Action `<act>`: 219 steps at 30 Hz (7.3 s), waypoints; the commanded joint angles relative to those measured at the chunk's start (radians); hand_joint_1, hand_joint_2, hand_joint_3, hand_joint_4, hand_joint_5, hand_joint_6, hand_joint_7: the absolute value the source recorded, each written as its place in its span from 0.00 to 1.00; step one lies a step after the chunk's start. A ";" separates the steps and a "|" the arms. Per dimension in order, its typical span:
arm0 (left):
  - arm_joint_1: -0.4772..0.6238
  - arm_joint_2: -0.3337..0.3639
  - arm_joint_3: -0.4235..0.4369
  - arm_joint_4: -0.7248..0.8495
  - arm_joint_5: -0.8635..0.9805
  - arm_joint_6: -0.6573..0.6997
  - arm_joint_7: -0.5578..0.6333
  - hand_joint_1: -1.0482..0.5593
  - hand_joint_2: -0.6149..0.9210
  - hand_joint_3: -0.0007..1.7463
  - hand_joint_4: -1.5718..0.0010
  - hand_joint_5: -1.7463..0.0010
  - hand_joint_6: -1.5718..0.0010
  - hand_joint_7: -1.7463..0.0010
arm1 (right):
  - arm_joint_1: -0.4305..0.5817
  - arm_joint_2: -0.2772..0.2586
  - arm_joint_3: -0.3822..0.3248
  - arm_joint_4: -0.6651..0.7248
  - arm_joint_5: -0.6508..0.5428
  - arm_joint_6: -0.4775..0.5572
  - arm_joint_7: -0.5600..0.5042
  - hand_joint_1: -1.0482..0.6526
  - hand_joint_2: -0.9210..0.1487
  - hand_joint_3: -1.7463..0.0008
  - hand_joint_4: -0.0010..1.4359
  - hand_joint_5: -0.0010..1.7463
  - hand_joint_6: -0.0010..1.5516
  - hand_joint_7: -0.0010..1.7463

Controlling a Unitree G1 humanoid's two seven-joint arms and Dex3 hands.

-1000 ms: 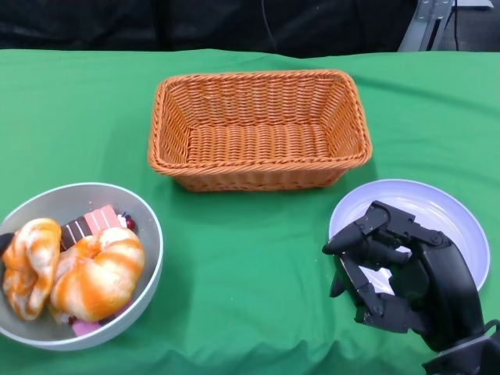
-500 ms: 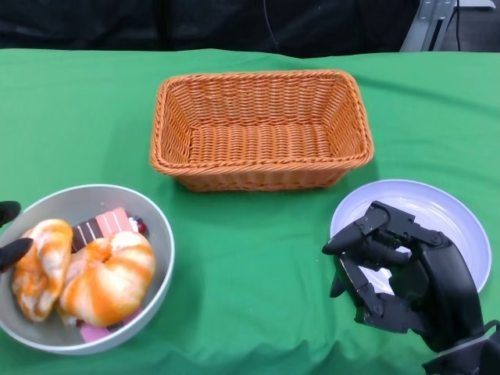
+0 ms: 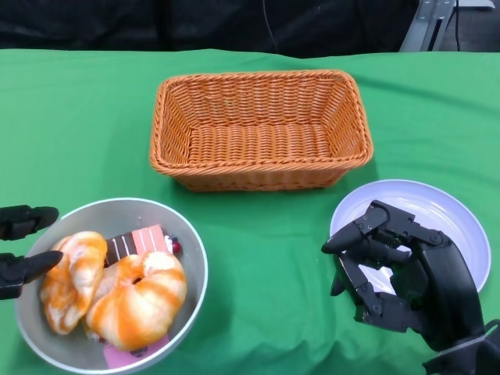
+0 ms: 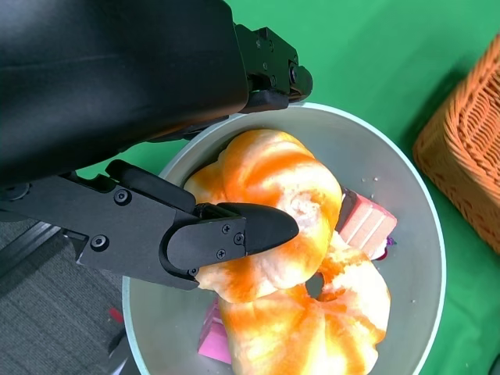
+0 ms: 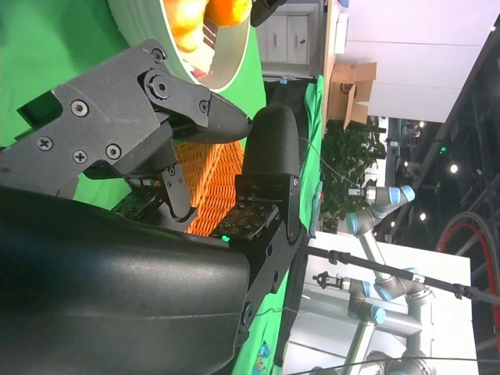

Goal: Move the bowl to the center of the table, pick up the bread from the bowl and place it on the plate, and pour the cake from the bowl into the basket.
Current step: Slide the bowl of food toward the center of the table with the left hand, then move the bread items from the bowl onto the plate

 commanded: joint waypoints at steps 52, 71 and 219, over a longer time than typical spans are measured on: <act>-0.179 -0.203 -0.070 0.089 -0.036 0.223 0.125 0.37 1.00 0.32 0.83 1.00 0.90 1.00 | 0.037 0.024 0.067 -0.033 -0.049 -0.028 -0.068 0.53 0.36 0.42 0.53 0.89 0.47 0.70; -0.155 -0.263 -0.054 0.043 -0.057 0.206 0.194 0.36 1.00 0.33 0.77 0.97 0.88 0.99 | 0.034 0.019 0.071 -0.019 -0.062 -0.045 -0.076 0.52 0.33 0.47 0.54 0.87 0.47 0.70; -0.242 -0.552 0.118 0.519 -0.202 -1.099 0.260 0.61 0.80 0.59 0.51 0.08 0.50 0.23 | 0.032 -0.072 -0.012 -0.172 -0.053 -0.049 -0.025 0.40 0.00 0.95 0.42 0.64 0.45 0.33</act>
